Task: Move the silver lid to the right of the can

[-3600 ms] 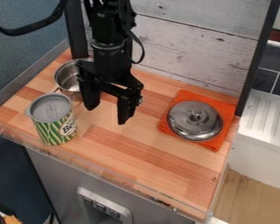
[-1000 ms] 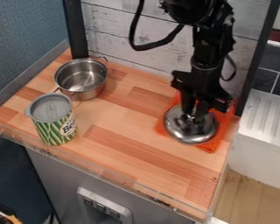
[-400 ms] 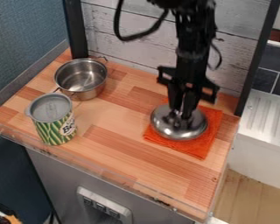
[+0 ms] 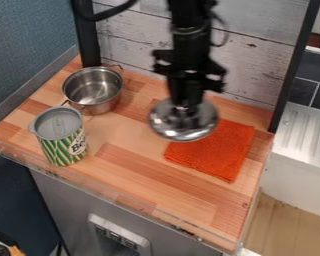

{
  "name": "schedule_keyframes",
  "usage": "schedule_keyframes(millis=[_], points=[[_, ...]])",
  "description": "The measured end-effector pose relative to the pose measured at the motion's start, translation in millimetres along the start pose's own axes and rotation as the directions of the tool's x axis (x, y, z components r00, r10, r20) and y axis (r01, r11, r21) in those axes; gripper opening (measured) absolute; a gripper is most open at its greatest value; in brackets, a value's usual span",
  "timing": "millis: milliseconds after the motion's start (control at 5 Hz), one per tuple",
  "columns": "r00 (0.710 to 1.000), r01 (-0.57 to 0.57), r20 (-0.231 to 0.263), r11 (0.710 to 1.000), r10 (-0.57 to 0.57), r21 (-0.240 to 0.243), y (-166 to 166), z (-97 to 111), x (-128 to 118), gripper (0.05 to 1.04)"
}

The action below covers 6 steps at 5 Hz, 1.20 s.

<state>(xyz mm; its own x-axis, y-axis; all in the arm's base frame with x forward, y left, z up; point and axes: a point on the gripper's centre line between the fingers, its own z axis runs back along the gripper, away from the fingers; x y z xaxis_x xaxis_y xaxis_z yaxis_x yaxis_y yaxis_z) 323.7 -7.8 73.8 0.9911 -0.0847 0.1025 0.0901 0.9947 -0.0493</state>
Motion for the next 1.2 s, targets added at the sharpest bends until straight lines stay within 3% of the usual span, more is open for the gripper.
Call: schedule_keyframes(millis=[400,800,1000,1200], points=[[0.995,-0.042,-0.084,0.997,0.047,0.061,40,-25,-43,0.280],[0.982,-0.090,-0.157,0.990,0.106,0.105,70,-58,-65,0.280],[0.983,-0.105,-0.141,0.987,0.122,0.122,79,-62,-63,0.323],[0.981,-0.116,-0.140,0.987,0.131,0.110,76,-64,-66,0.467]])
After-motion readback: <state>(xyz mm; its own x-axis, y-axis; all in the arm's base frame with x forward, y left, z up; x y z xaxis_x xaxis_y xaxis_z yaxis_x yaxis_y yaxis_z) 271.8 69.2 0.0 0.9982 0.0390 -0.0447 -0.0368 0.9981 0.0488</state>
